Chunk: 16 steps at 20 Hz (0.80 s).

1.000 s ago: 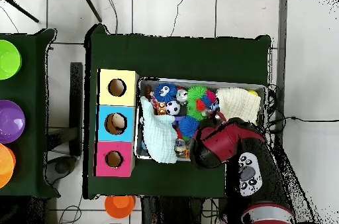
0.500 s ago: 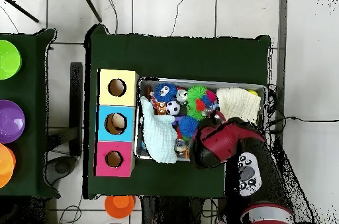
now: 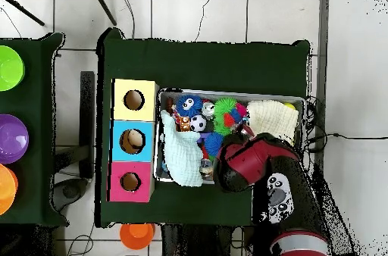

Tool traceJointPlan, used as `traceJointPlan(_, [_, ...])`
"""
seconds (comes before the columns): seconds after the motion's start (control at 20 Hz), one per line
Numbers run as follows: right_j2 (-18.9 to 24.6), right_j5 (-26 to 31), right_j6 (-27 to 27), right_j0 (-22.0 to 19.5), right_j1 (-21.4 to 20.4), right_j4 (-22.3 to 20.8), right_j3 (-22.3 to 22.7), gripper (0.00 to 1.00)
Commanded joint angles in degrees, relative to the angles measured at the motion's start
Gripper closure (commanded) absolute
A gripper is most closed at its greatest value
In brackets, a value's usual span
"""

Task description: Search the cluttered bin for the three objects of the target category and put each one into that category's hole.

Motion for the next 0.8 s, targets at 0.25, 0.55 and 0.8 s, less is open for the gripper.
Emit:
traceJointPlan(0.25, [1.5, -4.8, 6.0, 0.5, 1.9, 0.2, -1.4, 0.0])
traceJointPlan(0.55, [2.7, 0.4, 3.3, -0.4, 1.9, 0.7, -1.2, 1.0])
traceJointPlan(0.8, [2.7, 5.7, 1.1, 0.5, 2.3, 1.7, -2.1, 1.0])
